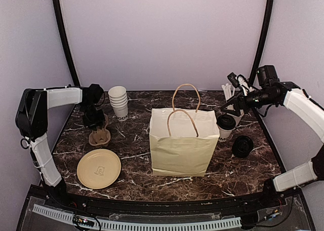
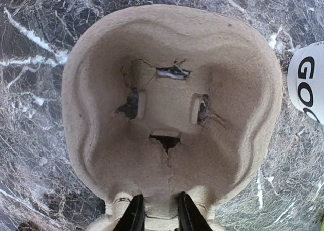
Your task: Pack the takeout coffee
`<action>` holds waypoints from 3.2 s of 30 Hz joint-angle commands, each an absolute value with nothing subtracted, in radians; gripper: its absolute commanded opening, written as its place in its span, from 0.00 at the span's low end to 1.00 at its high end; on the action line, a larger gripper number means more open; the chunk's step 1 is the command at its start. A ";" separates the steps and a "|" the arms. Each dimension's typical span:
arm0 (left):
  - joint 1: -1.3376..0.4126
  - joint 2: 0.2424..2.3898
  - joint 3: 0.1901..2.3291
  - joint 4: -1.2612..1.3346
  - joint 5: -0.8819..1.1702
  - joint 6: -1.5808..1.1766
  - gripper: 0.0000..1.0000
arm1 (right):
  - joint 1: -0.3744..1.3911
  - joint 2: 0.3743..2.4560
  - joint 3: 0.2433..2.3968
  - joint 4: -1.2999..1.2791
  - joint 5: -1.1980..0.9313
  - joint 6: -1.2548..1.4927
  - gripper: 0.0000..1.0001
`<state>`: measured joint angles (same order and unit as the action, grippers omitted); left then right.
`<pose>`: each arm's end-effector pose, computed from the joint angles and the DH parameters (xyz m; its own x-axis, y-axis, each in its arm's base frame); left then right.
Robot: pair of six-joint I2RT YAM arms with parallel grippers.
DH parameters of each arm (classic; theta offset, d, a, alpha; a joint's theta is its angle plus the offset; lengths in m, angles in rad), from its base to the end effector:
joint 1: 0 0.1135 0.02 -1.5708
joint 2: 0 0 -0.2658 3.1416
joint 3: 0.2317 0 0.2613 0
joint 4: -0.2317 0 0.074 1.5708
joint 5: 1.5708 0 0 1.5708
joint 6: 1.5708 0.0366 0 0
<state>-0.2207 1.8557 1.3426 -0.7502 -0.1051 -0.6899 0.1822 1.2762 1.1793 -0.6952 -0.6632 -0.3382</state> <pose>0.3708 -0.0793 0.1908 -0.8361 -0.4611 -0.2971 -0.4479 0.8866 -0.1155 0.2654 0.0718 0.3298 -0.4719 -0.3528 -0.8080 -0.7681 0.6144 0.1804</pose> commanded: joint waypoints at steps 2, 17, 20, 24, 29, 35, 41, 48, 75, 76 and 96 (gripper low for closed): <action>-0.217 1.766 1.366 -0.821 -0.104 -0.660 0.23 | 0.178 1.282 1.178 -0.662 -0.690 -0.330 0.81; -0.325 1.361 1.454 -0.807 0.074 -0.503 0.19 | 0.198 1.302 1.413 -0.849 -0.842 -0.461 0.84; -0.353 1.281 1.473 -0.715 0.190 -0.472 0.17 | 0.259 1.328 1.462 -0.868 -0.849 -0.465 0.85; -0.398 1.249 1.527 -0.583 0.385 -0.453 0.16 | 0.369 1.390 1.549 -0.931 -0.865 -0.499 0.85; -0.523 1.270 1.597 -0.421 0.581 -0.370 0.16 | 0.490 1.457 1.617 -0.956 -0.845 -0.503 0.84; -0.666 1.300 1.580 -0.227 0.705 -0.210 0.17 | 0.525 1.532 1.699 -0.947 -0.868 -0.436 0.70; -0.692 1.342 1.513 -0.034 0.811 -0.169 0.16 | 0.528 1.543 1.711 -0.960 -0.876 -0.433 0.56; -0.727 1.434 1.487 0.143 0.913 -0.180 0.16 | 0.529 1.535 1.701 -0.956 -0.869 -0.425 0.30; -0.841 1.626 1.497 0.066 1.004 -0.014 0.16 | 0.531 1.551 1.720 -0.979 -0.962 -0.411 0.01; -0.846 1.626 1.497 0.046 0.985 0.007 0.16 | 0.532 1.551 1.720 -0.980 -0.967 -0.413 0.01; -0.958 1.683 1.617 -0.473 0.626 0.242 0.15 | 0.554 1.496 1.664 -0.968 -0.969 -0.418 0.02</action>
